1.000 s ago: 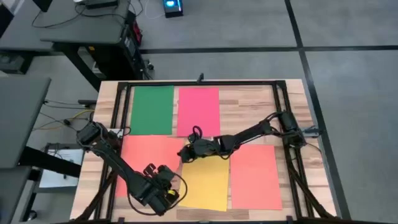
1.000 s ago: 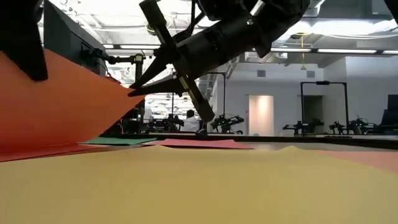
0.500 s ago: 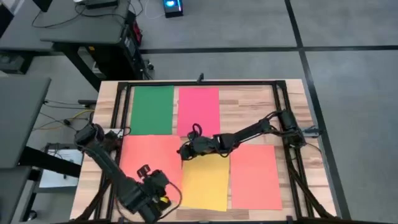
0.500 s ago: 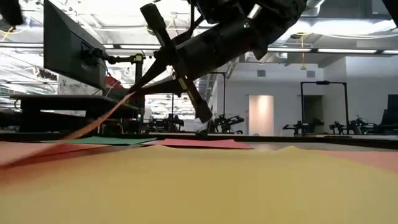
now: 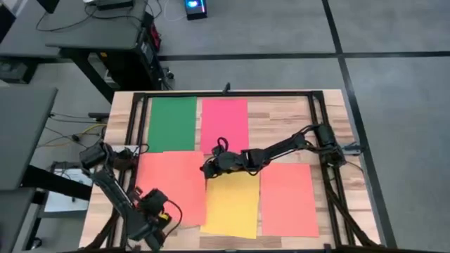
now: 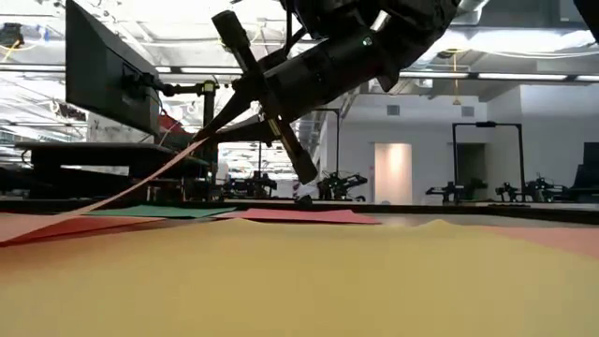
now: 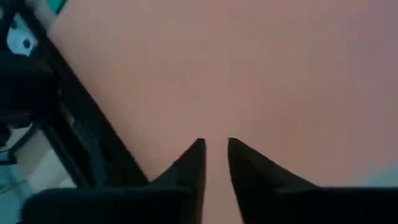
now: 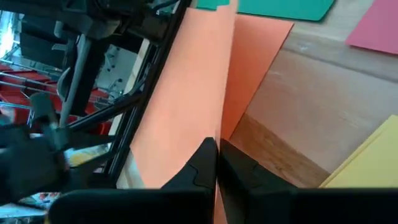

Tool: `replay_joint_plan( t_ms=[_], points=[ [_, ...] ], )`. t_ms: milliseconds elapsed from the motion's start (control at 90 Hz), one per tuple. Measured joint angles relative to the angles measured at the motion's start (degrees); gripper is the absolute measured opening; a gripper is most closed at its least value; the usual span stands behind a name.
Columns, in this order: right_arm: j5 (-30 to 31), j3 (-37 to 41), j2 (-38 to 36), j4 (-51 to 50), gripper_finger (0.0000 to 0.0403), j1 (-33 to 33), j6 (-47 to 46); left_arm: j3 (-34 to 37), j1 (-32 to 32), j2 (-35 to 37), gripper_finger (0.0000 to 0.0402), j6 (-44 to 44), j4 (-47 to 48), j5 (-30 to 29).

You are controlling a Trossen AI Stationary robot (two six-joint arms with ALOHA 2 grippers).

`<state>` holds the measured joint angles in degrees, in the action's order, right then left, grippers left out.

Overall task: Organize paper
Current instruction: Stack the orange paper on top of the orange paper

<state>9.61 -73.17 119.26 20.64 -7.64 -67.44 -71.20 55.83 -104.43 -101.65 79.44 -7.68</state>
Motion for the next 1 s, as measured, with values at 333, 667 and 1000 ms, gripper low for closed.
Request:
replay_joint_plan(
  t_ms=[333,667,1000],
  points=[
    [-0.6,0.0,0.0,0.1,0.0000,0.1,0.5,13.9,-6.9,10.0,0.0000,11.7,-11.1,11.9],
    [-0.6,0.0,0.0,0.1,0.0000,0.1,1.5,29.1,-11.3,18.9,0.0000,13.2,-25.6,19.8],
    [-0.7,0.0,0.0,-0.4,0.0000,0.1,1.5,32.9,-11.3,19.7,0.0000,12.9,-34.8,21.5]
  ],
)
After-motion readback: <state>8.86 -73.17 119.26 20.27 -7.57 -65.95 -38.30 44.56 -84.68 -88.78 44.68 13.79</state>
